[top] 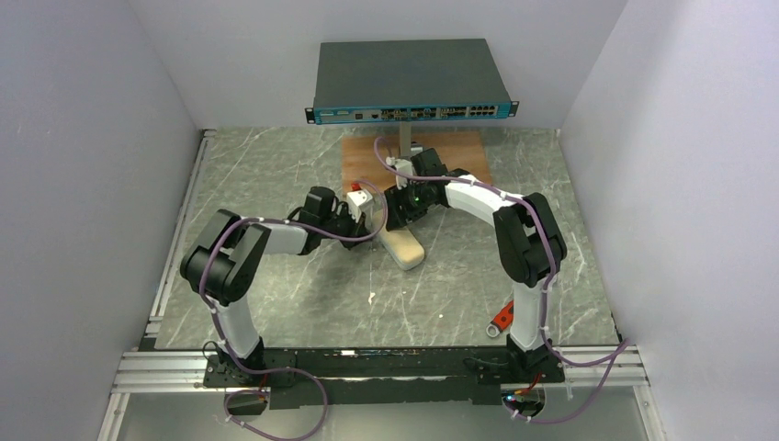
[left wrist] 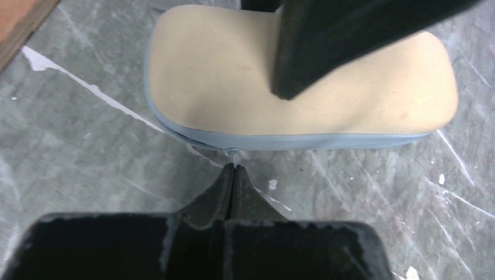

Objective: Open the umbrella

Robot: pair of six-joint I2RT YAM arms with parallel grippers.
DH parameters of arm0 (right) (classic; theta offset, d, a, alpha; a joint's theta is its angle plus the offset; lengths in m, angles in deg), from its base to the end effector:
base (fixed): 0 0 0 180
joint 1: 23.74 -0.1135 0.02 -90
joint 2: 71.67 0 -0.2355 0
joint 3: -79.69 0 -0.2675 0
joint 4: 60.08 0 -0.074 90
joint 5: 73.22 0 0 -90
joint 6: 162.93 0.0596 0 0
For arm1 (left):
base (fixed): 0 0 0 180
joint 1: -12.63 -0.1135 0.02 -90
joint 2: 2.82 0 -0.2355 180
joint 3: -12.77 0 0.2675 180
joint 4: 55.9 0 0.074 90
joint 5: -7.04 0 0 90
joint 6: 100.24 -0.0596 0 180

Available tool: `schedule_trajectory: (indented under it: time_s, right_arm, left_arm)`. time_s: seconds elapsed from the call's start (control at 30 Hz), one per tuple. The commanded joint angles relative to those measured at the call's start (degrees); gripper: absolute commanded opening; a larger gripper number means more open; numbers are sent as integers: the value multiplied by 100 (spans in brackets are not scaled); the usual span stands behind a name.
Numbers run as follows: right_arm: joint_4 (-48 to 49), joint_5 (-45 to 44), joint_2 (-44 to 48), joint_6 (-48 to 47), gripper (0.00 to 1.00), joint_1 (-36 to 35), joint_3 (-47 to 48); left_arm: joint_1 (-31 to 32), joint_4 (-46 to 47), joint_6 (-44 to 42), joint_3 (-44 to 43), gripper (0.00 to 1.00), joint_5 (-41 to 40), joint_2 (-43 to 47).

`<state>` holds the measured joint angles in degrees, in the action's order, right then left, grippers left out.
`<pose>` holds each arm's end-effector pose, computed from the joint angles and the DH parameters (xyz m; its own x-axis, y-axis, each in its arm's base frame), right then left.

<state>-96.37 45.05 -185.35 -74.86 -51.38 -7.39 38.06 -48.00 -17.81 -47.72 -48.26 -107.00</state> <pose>0.3709 0.2261 0.1282 -0.7215 -0.4113 -0.5570 -0.6615 0.6472 0.3789 0.3204 -0.1899 0.0851 -0.4221 0.3206 -0.8480 0.8329 0.5064 -0.2232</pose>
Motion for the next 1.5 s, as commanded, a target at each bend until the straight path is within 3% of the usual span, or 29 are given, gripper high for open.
schedule_trajectory:
  time_s: [0.0,0.33,0.43,0.6,0.67,0.77,0.83,0.93,1.17,1.47]
  right_arm:
    - [227,-781,-323,574,47,7,17]
    - [501,-1381,-88,1021,19,35,-326]
    - [522,-1472,224,925,13,161,-580]
    - [376,-1456,716,754,13,512,-1156]
    - [294,-1377,911,622,18,603,-1411]
    - [187,-728,1299,266,44,716,-1826]
    - [140,-231,1674,-300,61,752,-2080]
    - [135,502,2348,-1881,75,752,-2458]
    - [428,1466,3223,-5681,85,736,-3247]
    - [-566,1963,2153,-8627,90,628,-2079]
  left_arm:
    - [232,292,168,341,0,250,377]
    - [1422,63,-427,990,0,94,1089]
    - [1252,-42,-169,1124,0,7,1219]
    - [485,-298,144,1058,0,153,1237]
    - [353,-485,-46,863,0,162,1196]
    - [269,-660,-268,590,0,223,1083]
    - [220,-711,-325,403,0,309,970]
    - [199,-845,-420,125,0,438,760]
    - [179,-1091,-536,-256,0,744,399]
    - [167,-1169,-600,-546,0,728,103]
